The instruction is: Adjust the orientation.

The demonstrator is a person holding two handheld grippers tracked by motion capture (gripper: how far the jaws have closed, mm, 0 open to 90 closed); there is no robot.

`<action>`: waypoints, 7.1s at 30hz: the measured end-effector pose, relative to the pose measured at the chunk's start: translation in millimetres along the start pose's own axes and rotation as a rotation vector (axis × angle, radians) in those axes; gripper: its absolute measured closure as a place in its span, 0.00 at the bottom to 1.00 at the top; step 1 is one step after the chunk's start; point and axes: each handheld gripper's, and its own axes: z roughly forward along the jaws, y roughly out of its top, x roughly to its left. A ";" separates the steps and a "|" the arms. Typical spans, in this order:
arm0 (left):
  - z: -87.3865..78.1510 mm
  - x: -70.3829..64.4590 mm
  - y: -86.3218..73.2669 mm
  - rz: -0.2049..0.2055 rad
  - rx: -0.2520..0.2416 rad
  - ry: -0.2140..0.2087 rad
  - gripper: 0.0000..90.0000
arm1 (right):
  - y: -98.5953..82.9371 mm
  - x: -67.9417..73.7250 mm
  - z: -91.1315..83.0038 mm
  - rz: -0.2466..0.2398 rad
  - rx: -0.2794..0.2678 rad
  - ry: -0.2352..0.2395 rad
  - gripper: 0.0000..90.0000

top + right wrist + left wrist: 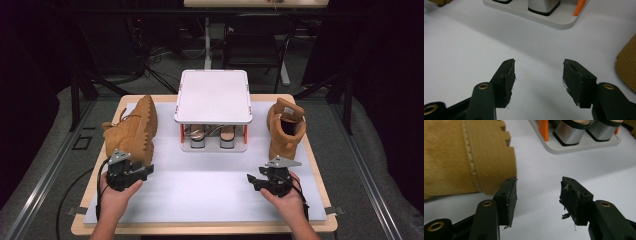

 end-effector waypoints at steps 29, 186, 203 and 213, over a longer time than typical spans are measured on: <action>-25.9 54.1 44.7 -0.064 -0.006 0.091 0.51 | 0.9 -6.5 -1.5 0.024 -0.027 -0.027 0.44; 40.8 8.3 178.1 -0.253 0.434 -0.056 0.92 | -4.0 -12.6 6.2 0.055 -0.016 -0.015 0.43; 55.8 -6.8 169.4 -0.216 0.491 -0.072 0.92 | -4.0 -13.0 6.3 0.068 0.003 -0.015 0.46; 56.4 -11.9 167.1 -0.193 0.509 -0.058 0.91 | -3.0 -11.4 6.4 0.061 0.050 -0.059 0.57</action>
